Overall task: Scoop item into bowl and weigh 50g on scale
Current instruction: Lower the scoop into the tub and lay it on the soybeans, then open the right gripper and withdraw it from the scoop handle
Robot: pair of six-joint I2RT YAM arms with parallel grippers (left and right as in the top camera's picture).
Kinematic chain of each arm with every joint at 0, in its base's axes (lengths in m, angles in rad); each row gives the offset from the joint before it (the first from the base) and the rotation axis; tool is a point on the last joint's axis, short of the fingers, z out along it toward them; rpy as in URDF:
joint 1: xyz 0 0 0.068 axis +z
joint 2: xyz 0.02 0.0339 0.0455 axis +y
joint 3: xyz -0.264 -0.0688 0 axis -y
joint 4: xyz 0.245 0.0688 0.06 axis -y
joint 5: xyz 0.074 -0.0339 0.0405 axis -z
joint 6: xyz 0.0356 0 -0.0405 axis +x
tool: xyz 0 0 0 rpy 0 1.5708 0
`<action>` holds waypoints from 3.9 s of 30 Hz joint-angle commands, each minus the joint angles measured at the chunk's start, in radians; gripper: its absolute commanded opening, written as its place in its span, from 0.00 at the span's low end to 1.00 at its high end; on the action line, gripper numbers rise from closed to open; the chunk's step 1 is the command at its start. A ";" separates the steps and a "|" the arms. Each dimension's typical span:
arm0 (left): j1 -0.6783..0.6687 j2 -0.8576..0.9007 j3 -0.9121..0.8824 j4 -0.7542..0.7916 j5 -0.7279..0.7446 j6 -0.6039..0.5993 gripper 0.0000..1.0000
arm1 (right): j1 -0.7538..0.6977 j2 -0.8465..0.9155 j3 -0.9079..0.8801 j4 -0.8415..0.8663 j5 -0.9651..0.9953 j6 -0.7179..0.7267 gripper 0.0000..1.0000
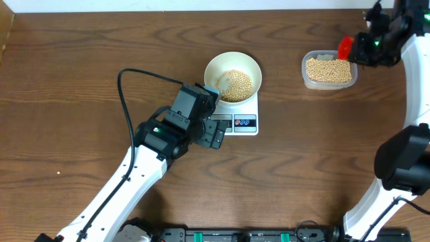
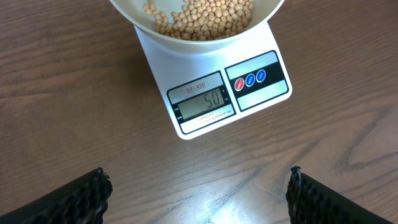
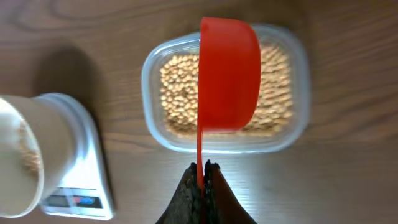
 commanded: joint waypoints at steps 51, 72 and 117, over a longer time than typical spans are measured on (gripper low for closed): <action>0.003 -0.007 0.002 -0.003 -0.016 0.003 0.93 | -0.109 -0.026 -0.246 0.023 -0.163 0.049 0.99; 0.003 -0.007 0.002 -0.003 -0.016 0.003 0.92 | 0.027 -0.024 -0.265 -0.017 0.229 0.178 0.99; 0.003 -0.007 0.002 -0.003 -0.016 0.003 0.92 | -0.045 -0.633 -0.122 -0.142 0.171 -0.074 0.99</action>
